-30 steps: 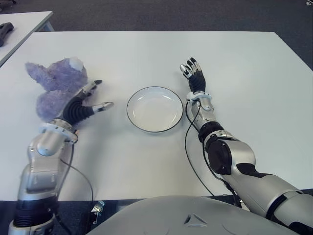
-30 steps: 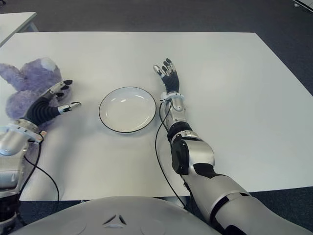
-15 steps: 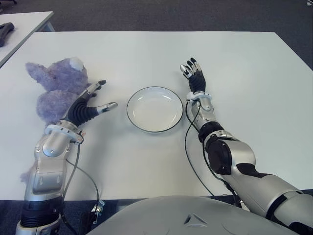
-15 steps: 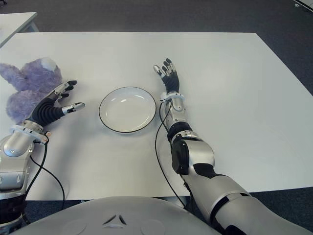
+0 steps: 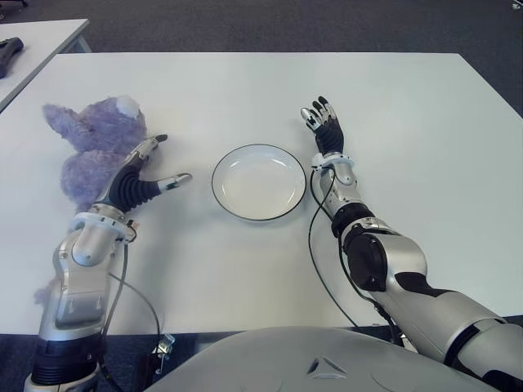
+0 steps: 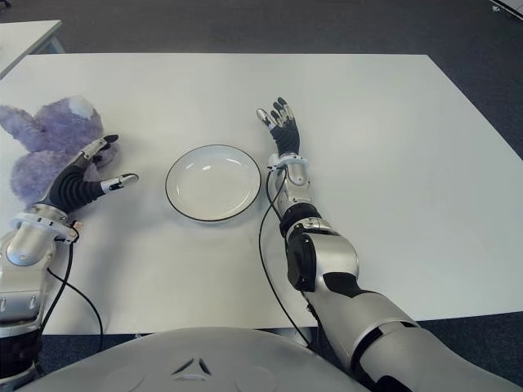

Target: Put the doll into the plate.

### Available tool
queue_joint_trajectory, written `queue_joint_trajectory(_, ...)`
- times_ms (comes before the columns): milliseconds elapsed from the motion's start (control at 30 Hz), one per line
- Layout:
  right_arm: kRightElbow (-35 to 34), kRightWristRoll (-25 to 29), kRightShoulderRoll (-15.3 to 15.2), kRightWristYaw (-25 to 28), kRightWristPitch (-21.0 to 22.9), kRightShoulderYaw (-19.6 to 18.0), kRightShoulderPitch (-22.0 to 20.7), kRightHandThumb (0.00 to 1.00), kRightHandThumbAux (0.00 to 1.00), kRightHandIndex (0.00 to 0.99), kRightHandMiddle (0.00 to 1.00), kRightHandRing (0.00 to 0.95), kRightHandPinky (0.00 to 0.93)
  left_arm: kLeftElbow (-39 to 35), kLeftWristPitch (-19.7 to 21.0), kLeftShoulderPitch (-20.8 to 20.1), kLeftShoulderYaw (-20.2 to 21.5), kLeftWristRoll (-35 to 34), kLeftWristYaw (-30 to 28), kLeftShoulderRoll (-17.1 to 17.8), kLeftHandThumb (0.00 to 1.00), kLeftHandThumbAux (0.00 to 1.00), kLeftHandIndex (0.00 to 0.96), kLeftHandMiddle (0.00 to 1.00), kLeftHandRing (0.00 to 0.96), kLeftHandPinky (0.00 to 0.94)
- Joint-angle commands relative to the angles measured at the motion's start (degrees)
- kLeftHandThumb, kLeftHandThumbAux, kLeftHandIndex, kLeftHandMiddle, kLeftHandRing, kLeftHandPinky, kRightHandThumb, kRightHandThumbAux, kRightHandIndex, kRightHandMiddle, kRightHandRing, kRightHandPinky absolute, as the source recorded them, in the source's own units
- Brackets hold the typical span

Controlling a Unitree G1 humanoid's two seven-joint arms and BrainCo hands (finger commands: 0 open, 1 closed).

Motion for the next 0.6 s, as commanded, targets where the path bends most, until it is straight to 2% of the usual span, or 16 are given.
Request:
queue_joint_trajectory(33,7.6,0.5,3.1,-0.9,7.9,-1.2,10.9,0.179,0.696,0.000,0.012,0.020,0.067,-1.1,-1.6,2.1,0.3,4.8,2.0,1.6,0.023,0.452,0.000,0.004,0.009,0.005)
queue_joint_trajectory(267,7.6,0.8,3.0,-0.6,8.1,-1.4,10.8,0.178,0.704,0.000,0.012,0.022,0.068,-3.6,-3.3,3.6,2.9,7.9,3.1,2.6,0.057,0.443,0.000,0.009,0.009,0.010)
queue_joint_trajectory(600,7.6,0.6,3.0,-0.5,7.9,-1.3,10.9,0.173,0.712,0.000,0.010,0.020,0.058,-4.4,-6.8,3.8,10.3,6.4,1.9,5.0,0.074,0.425,0.000,0.017,0.004,0.000)
